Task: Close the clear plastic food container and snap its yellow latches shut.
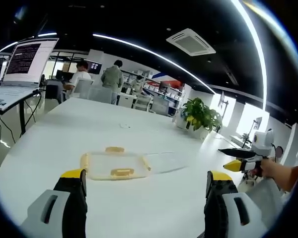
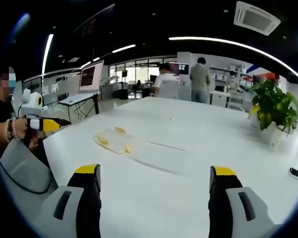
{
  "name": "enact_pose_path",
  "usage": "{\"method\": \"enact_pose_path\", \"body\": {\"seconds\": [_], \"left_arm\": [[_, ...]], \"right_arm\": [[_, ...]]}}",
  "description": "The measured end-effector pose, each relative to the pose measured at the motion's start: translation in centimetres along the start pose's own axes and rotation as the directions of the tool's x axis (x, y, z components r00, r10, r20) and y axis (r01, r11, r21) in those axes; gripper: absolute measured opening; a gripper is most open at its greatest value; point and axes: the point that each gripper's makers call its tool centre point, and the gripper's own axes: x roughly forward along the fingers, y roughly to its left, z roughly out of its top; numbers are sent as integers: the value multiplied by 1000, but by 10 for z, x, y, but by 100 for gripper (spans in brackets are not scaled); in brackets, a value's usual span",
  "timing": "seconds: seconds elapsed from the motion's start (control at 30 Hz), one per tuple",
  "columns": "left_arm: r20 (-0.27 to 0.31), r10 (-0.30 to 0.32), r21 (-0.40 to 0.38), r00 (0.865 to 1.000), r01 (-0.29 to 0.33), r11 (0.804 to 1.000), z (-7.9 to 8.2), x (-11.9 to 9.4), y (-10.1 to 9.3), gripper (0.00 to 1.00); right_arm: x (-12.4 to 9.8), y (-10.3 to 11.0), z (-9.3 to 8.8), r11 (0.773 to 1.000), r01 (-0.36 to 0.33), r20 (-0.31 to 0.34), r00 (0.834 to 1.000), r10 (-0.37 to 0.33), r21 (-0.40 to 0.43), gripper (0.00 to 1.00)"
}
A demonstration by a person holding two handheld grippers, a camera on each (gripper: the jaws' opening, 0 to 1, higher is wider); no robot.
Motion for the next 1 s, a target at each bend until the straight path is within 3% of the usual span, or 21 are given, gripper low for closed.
{"method": "enact_pose_path", "body": {"seconds": [0.63, 0.73, 0.87, 1.0], "left_arm": [[-6, -29, -24, 1000, 29, 999, 3, -1, -4, 99], [-35, -38, 40, 999, 39, 998, 7, -2, 1, 99], [-29, -56, 104, 998, 58, 993, 26, 5, 19, 99], [-109, -75, 188, 991, 95, 978, 28, 14, 39, 99]], "right_arm": [[-1, 4, 2, 999, -30, -2, 1000, 30, 26, 85], [-1, 3, 7, 998, -38, 9, 999, 38, 43, 85], [10, 3, 20, 996, -78, 8, 997, 78, -43, 85], [30, 14, 38, 977, -171, -13, 985, 171, -124, 84]]}}
